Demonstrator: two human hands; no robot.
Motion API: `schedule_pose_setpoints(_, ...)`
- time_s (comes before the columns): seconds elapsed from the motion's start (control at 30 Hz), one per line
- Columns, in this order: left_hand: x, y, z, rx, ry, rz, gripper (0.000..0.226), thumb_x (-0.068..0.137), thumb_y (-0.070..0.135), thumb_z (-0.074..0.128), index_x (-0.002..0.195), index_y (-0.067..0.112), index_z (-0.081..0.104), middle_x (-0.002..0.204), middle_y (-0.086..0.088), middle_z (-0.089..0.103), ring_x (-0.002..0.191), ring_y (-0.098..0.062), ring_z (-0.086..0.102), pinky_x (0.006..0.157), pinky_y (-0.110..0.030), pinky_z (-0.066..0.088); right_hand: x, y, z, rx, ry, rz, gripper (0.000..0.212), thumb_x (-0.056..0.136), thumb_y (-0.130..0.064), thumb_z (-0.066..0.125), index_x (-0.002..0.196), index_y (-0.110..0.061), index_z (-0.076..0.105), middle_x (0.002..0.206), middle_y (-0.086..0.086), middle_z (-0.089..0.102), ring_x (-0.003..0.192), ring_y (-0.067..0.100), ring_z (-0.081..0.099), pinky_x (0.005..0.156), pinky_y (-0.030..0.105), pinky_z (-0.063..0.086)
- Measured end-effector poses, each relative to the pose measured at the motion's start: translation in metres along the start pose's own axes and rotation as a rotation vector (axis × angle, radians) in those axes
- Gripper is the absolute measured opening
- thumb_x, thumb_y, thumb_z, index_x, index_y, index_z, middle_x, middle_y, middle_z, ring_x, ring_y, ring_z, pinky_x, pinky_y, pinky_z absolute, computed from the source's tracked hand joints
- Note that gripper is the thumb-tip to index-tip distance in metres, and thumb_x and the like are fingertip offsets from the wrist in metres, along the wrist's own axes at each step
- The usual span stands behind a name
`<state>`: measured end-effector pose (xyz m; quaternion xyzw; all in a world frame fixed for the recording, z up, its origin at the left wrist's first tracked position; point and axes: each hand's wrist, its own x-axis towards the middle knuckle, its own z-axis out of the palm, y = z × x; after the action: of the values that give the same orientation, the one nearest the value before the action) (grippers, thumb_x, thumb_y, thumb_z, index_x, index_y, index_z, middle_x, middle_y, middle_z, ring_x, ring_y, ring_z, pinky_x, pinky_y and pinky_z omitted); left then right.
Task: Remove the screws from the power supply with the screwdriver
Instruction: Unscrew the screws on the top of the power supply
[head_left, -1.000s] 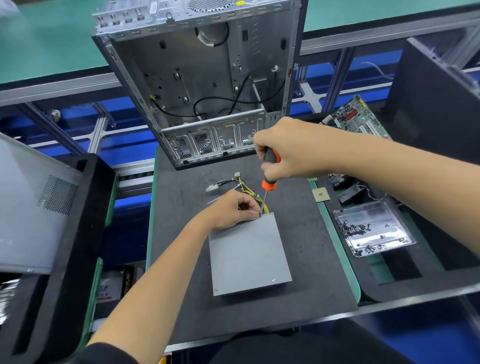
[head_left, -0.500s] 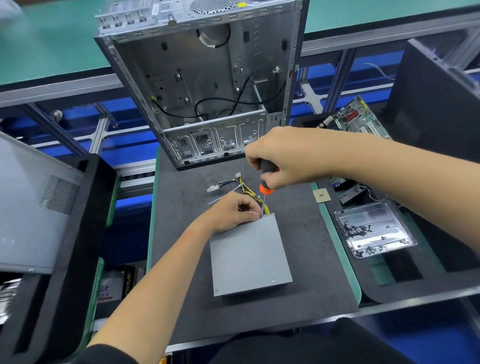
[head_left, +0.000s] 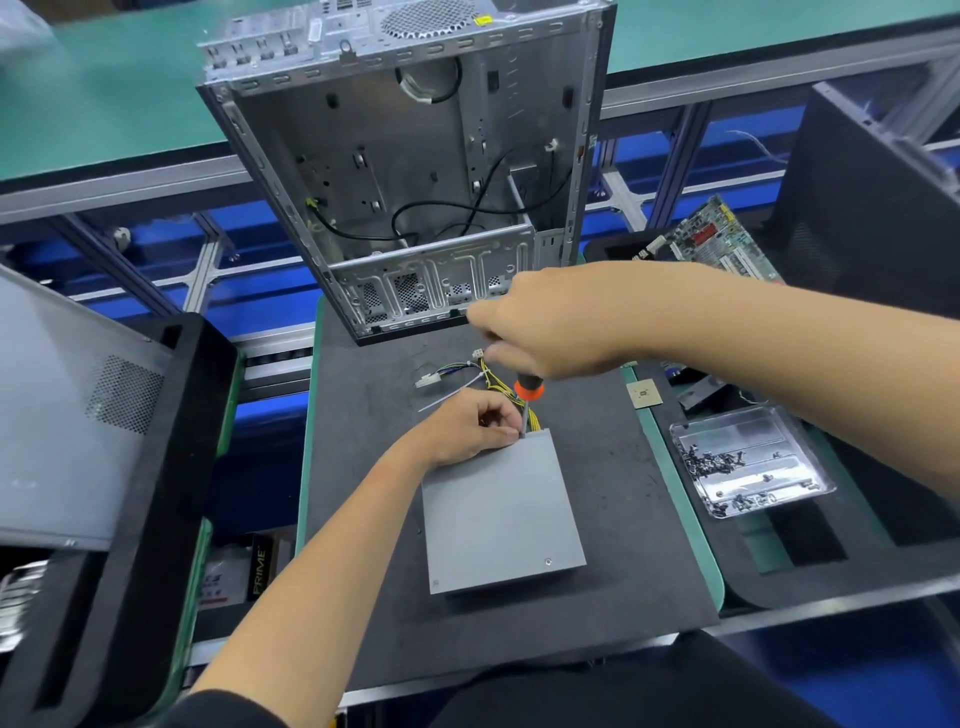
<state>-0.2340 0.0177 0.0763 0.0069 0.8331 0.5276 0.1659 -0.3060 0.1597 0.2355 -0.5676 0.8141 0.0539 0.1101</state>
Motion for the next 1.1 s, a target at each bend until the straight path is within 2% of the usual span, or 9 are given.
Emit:
schedule_pose_setpoints(0.1,-0.001,0.001,0.001,0.011,-0.009,-0.009,0.029,0.085,-0.006,0.063,0.071,0.019,0.058,0.053,0.021,0.054,0.051,0.005,0.044,0.055,-0.006,0.034,-0.003,0.004,-0.010,0.188,-0.081,-0.124,0.023,0.082,-0.008,0.059,0.095,-0.022,0.045,0.072,-0.017,0.054,0.079,0.015,0.055,0.066,0.030,0.044)
schedule_pose_setpoints(0.17,-0.001,0.003,0.001,0.010,-0.016,-0.012,0.028,0.085,-0.006,0.063,0.072,0.018,0.058,0.055,0.018,0.054,0.050,0.005,0.044,0.054,-0.007,0.034,-0.006,0.007,-0.015,0.296,-0.109,-0.168,0.035,0.072,0.006,0.054,0.092,-0.022,0.048,0.071,-0.029,0.060,0.077,0.006,0.054,0.062,0.017,0.041)
schedule_pose_setpoints(0.3,-0.001,0.005,0.001,0.011,-0.039,-0.020,0.026,0.085,-0.006,0.061,0.072,0.016,0.058,0.063,0.005,0.050,0.050,0.002,0.041,0.053,-0.009,0.034,-0.005,0.006,-0.008,0.156,-0.048,-0.100,0.011,0.085,-0.020,0.058,0.091,-0.019,0.049,0.073,-0.010,0.057,0.072,0.016,0.052,0.065,0.034,0.043)
schedule_pose_setpoints(0.4,0.000,0.007,0.001,0.054,-0.038,-0.023,0.019,0.084,-0.006,0.061,0.075,0.011,0.060,0.062,0.005,0.050,0.050,0.001,0.040,0.054,-0.010,0.035,-0.004,0.004,-0.003,-0.097,0.001,0.030,0.022,0.100,-0.037,0.036,0.089,-0.018,0.037,0.069,-0.001,0.037,0.059,0.019,0.041,0.052,0.036,0.031)
schedule_pose_setpoints(0.5,0.003,0.012,-0.001,0.157,-0.072,-0.012,0.022,0.081,-0.007,0.060,0.070,0.013,0.060,0.058,0.008,0.050,0.048,0.001,0.041,0.052,-0.011,0.035,-0.005,0.003,-0.004,0.006,0.026,-0.069,0.017,0.095,-0.034,0.050,0.094,-0.020,0.040,0.071,-0.006,0.044,0.071,0.024,0.050,0.058,0.037,0.041)
schedule_pose_setpoints(0.63,0.009,0.017,-0.005,0.262,-0.125,-0.032,0.020,0.078,-0.007,0.062,0.067,0.011,0.061,0.054,0.013,0.054,0.046,0.002,0.045,0.050,-0.010,0.037,-0.009,0.004,-0.015,0.160,-0.071,-0.121,0.025,0.081,-0.019,0.065,0.096,-0.026,0.046,0.082,-0.012,0.058,0.078,0.011,0.050,0.064,0.033,0.044)
schedule_pose_setpoints(0.8,0.011,0.019,-0.007,0.277,-0.160,-0.108,0.011,0.080,-0.002,0.063,0.074,0.007,0.065,0.062,0.000,0.056,0.051,-0.006,0.046,0.049,-0.017,0.039,-0.010,0.004,-0.009,0.140,-0.099,-0.064,0.017,0.082,-0.018,0.058,0.091,-0.025,0.045,0.079,-0.010,0.053,0.070,0.003,0.046,0.056,0.026,0.036)
schedule_pose_setpoints(0.97,0.012,0.024,-0.008,0.307,-0.186,-0.152,0.010,0.081,0.001,0.062,0.075,0.009,0.064,0.060,0.004,0.055,0.049,-0.003,0.045,0.039,-0.013,0.031,-0.005,0.005,0.001,-0.007,-0.057,0.093,0.030,0.098,-0.045,0.034,0.084,-0.019,0.040,0.077,0.007,0.058,0.068,0.026,0.060,0.061,0.038,0.048)
schedule_pose_setpoints(1.1,0.011,0.028,-0.007,0.318,-0.195,-0.139,0.007,0.081,-0.004,0.060,0.076,-0.002,0.063,0.057,0.004,0.051,0.042,0.001,0.043,0.035,-0.009,0.028,-0.007,0.007,-0.005,0.149,0.004,-0.068,0.021,0.086,-0.030,0.062,0.090,-0.021,0.044,0.074,-0.016,0.052,0.071,-0.002,0.048,0.057,0.023,0.038)
